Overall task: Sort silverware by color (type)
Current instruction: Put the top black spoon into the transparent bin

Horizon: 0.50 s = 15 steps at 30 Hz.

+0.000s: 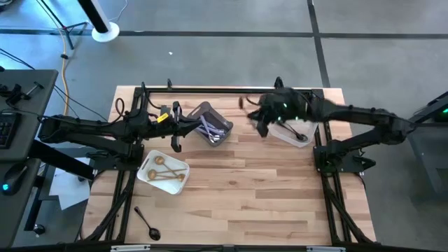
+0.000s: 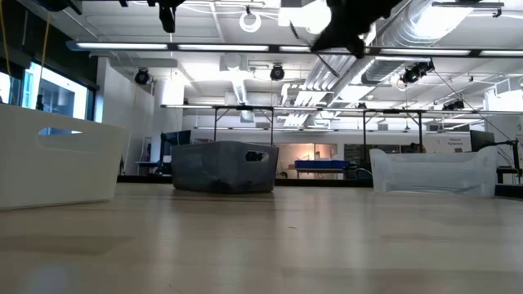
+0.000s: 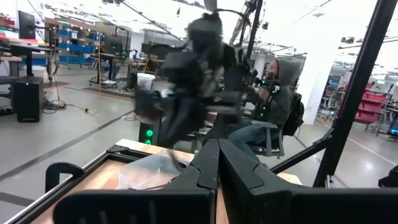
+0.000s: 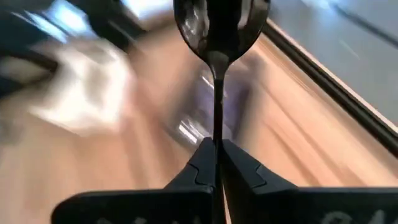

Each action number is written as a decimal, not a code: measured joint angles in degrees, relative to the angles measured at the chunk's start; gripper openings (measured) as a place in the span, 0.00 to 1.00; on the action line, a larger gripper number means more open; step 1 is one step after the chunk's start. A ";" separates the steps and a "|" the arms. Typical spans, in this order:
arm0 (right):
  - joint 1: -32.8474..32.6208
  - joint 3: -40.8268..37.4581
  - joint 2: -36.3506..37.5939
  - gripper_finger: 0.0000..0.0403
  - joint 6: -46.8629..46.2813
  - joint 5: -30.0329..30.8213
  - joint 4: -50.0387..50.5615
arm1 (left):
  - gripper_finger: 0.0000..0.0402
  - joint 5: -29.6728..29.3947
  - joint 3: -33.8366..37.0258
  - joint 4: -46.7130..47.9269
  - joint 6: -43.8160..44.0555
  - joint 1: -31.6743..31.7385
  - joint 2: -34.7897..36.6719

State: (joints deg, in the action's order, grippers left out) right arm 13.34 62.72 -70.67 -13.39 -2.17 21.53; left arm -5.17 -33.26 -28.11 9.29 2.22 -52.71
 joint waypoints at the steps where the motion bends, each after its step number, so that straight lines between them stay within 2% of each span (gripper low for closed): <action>1: 1.36 2.75 -0.75 0.00 0.22 1.92 7.48 | 0.00 -0.01 0.00 0.00 -0.01 0.00 0.00; 4: 6.24 8.52 -2.98 0.00 -0.13 4.15 24.97 | 0.00 0.00 0.00 0.01 -0.04 0.00 0.02; 8: 12.05 9.43 -5.54 0.00 -0.49 5.99 40.24 | 0.00 0.00 0.00 0.03 -1.91 0.00 0.02; 11: 14.75 7.42 -6.01 0.00 0.43 7.89 47.98 | 0.00 0.00 0.00 0.03 -2.47 0.00 0.02; 15: 16.67 1.06 -5.29 0.00 0.39 8.63 51.31 | 0.00 0.00 0.00 0.03 -2.48 0.00 0.02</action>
State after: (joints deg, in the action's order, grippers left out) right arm 30.01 63.78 -75.96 -13.00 6.46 72.85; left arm -5.17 -33.26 -28.08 6.81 2.22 -52.69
